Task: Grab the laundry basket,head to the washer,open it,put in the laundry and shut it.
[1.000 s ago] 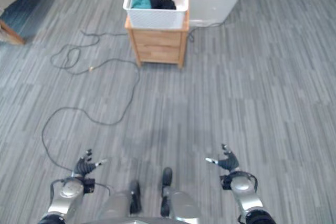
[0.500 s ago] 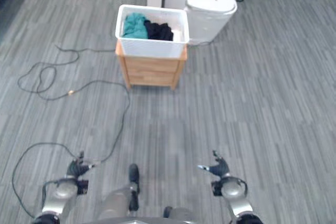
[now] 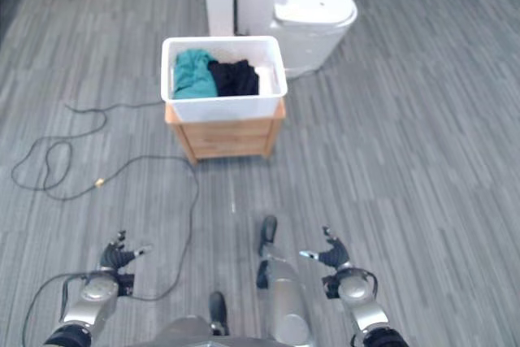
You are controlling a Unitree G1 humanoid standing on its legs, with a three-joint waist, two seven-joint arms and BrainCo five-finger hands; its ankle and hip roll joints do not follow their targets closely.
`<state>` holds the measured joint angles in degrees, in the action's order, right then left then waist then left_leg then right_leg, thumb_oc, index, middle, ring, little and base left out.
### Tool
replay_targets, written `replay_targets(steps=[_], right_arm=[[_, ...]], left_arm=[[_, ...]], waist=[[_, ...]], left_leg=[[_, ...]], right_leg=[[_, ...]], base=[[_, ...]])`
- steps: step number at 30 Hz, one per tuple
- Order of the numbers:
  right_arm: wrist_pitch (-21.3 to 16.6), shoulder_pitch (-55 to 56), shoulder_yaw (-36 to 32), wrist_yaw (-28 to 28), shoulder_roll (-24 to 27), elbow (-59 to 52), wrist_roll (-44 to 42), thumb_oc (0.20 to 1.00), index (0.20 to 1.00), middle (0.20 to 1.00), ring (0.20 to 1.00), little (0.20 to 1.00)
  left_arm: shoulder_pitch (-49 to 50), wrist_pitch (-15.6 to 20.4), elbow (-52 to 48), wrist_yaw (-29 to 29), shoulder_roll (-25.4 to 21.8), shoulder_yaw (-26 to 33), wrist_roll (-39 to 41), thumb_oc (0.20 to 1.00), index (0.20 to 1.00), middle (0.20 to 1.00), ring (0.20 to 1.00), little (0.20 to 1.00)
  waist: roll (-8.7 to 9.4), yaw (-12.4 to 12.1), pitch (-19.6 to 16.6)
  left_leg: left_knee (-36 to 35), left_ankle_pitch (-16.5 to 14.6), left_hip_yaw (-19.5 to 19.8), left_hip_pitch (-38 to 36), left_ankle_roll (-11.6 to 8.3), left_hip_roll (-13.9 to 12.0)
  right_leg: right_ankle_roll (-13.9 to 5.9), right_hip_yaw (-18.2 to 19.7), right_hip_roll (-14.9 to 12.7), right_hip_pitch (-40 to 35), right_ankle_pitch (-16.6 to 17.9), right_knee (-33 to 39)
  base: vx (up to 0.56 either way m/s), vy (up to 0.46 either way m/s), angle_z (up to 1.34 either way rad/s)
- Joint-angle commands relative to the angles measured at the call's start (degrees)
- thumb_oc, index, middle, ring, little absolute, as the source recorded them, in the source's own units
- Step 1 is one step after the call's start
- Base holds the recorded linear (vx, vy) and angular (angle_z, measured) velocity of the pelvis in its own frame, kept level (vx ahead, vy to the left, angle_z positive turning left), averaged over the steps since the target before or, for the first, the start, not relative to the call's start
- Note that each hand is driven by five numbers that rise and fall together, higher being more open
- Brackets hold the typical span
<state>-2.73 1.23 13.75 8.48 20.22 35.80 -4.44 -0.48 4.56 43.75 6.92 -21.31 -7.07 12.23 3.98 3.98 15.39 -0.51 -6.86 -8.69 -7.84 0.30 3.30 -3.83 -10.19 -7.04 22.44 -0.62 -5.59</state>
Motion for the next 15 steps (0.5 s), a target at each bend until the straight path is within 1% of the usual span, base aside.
replay_targets(steps=[1,2,3,4,5,6,7,8,9,10,11,12,13,15], right_arm=[[-1.6,-0.8,-2.1,0.7,2.9,-0.5,0.9,1.000,1.000,1.000,1.000,1.000],[-1.9,-0.8,-2.4,0.8,3.5,-0.6,0.6,1.000,1.000,1.000,1.000,1.000],[-2.2,-0.7,-2.8,1.1,4.4,-1.2,-0.1,1.000,1.000,1.000,1.000,1.000],[-2.2,-0.8,-2.8,1.2,4.8,-1.2,-0.3,1.000,1.000,1.000,1.000,1.000],[-2.2,-0.8,-2.8,1.2,4.8,-1.2,-0.3,1.000,1.000,1.000,1.000,1.000],[-2.1,-0.8,-2.7,1.2,5.0,-1.1,-0.4,1.000,1.000,1.000,1.000,1.000],[-2.2,-1.0,-2.7,1.5,5.2,-0.8,-0.5,1.000,1.000,1.000,1.000,1.000],[-2.1,-1.0,-2.6,1.4,5.3,-0.5,-0.4,1.000,1.000,1.000,1.000,1.000],[-2.1,-0.9,-2.8,1.4,5.7,-0.7,-0.3,1.000,1.000,1.000,1.000,1.000],[-2.1,-0.8,-2.9,1.5,5.8,-0.8,-0.3,1.000,1.000,1.000,1.000,1.000],[-2.1,-0.9,-2.9,1.6,6.0,-0.9,-0.3,1.000,1.000,1.000,1.000,1.000],[-2.3,-0.9,-2.7,1.9,5.9,-0.9,-0.3,1.000,1.000,1.000,1.000,1.000],[-2.3,-0.9,-2.7,1.9,5.9,-0.9,-0.3,1.000,1.000,1.000,1.000,1.000],[-2.4,-1.3,-2.3,2.1,5.7,-0.5,-0.3,1.000,1.000,1.000,1.000,1.000]], left_arm=[[1.7,1.6,-2.1,0.1,0.0,0.5,-0.9,1.000,1.000,1.000,1.000,1.000],[1.7,1.6,-2.1,0.0,0.4,0.3,-0.7,1.000,1.000,1.000,1.000,1.000],[1.4,1.5,-2.1,-0.3,1.0,-0.7,-0.7,1.000,1.000,1.000,1.000,1.000],[1.2,1.4,-2.2,-0.3,1.0,-1.0,-0.8,1.000,1.000,1.000,1.000,1.000],[1.2,1.4,-2.2,-0.3,1.0,-1.0,-0.8,1.000,1.000,1.000,1.000,1.000],[1.0,1.5,-2.1,-0.3,1.1,-1.2,-0.7,1.000,1.000,1.000,1.000,1.000],[0.7,1.5,-1.9,-0.3,1.3,-1.4,-0.8,1.000,1.000,1.000,1.000,1.000],[0.9,1.3,-1.5,-0.4,1.3,-1.5,-1.0,1.000,1.000,1.000,1.000,1.000],[1.0,1.3,-1.3,-0.4,1.4,-1.4,-1.1,1.000,1.000,1.000,1.000,1.000],[1.2,1.2,-1.1,-0.4,1.4,-1.5,-1.4,1.000,1.000,1.000,1.000,1.000],[0.9,1.2,-0.6,-0.3,1.6,-1.5,-1.7,1.000,1.000,1.000,1.000,1.000],[1.0,1.3,-0.3,0.1,1.7,-1.4,-1.5,1.000,1.000,1.000,1.000,1.000],[1.0,1.3,-0.3,0.1,1.7,-1.4,-1.5,1.000,1.000,1.000,1.000,1.000],[1.1,1.5,0.0,0.3,1.9,-1.4,-1.1,1.000,1.000,1.000,1.000,1.000]], waist=[[-0.17,0.8,-1.6],[-0.41,1.0,-1.8],[-0.77,1.1,-1.6],[-0.75,1.0,-1.5],[-0.61,1.1,-1.6],[-0.73,0.9,-1.4],[-0.59,0.7,-1.3],[-0.56,0.6,-1.6],[-0.65,0.5,-1.6],[-0.81,0.4,-1.7],[-1.05,0.1,-1.6],[-1.72,-0.8,-1.3],[-1.69,-0.8,-1.4],[-2.20,-1.9,-1.1]], left_leg=[[12.6,-6.1,-0.5,9.1,-0.73,-1.8],[16.1,-5.8,-0.8,10.0,-1.68,-2.7],[25.0,-2.2,-0.8,13.1,-4.02,-5.2],[27.4,-0.9,-0.5,14.4,-4.37,-6.0],[27.2,-0.6,-0.5,14.6,-4.33,-5.8],[27.8,-0.7,-0.4,15.5,-4.11,-6.3],[27.1,-0.9,-0.3,16.9,-3.81,-6.5],[24.3,-1.9,-0.4,17.4,-3.24,-6.6],[21.5,-2.2,-0.1,17.2,-2.98,-6.6],[18.5,-1.1,0.2,17.8,-3.06,-6.8],[15.1,1.0,0.8,18.9,-3.33,-6.9],[9.3,4.8,3.0,20.0,-3.84,-6.5],[9.1,5.0,3.1,20.1,-3.82,-6.4],[6.4,7.9,6.4,22.1,-4.38,-5.8]], right_leg=[[-2.85,0.6,0.1,-8.8,0.1,1.4],[-2.27,0.0,0.2,-9.8,-0.3,1.9],[-0.41,-0.3,1.2,-12.3,-1.6,2.5],[0.34,-0.5,1.7,-13.5,-2.4,3.1],[0.32,-0.5,1.5,-13.3,-2.3,3.2],[0.58,-0.6,2.0,-14.3,-3.0,3.6],[0.61,-0.6,2.0,-15.2,-3.3,4.1],[0.34,-0.6,1.9,-15.7,-3.6,4.5],[0.06,-0.5,1.8,-16.2,-4.0,4.8],[-0.14,-0.4,1.9,-16.6,-4.1,5.2],[-0.19,-0.2,2.1,-17.2,-4.4,5.6],[-0.09,0.6,3.2,-18.5,-5.1,6.3],[-0.10,0.6,3.2,-18.4,-5.1,6.3],[0.11,1.9,4.2,-19.7,-6.2,6.4]], base=[[0.17,-0.128,0.88],[0.31,-0.274,0.95],[0.29,-0.276,0.74],[0.20,-0.209,0.47],[0.12,-0.091,0.15],[0.11,-0.064,-0.15],[0.20,-0.076,-0.28],[0.21,-0.041,-0.37],[0.22,0.001,-0.15],[0.21,0.031,-0.08],[0.29,0.060,-0.19],[0.22,0.053,-0.28],[0.24,0.060,-0.33],[0.24,0.096,-0.45]])
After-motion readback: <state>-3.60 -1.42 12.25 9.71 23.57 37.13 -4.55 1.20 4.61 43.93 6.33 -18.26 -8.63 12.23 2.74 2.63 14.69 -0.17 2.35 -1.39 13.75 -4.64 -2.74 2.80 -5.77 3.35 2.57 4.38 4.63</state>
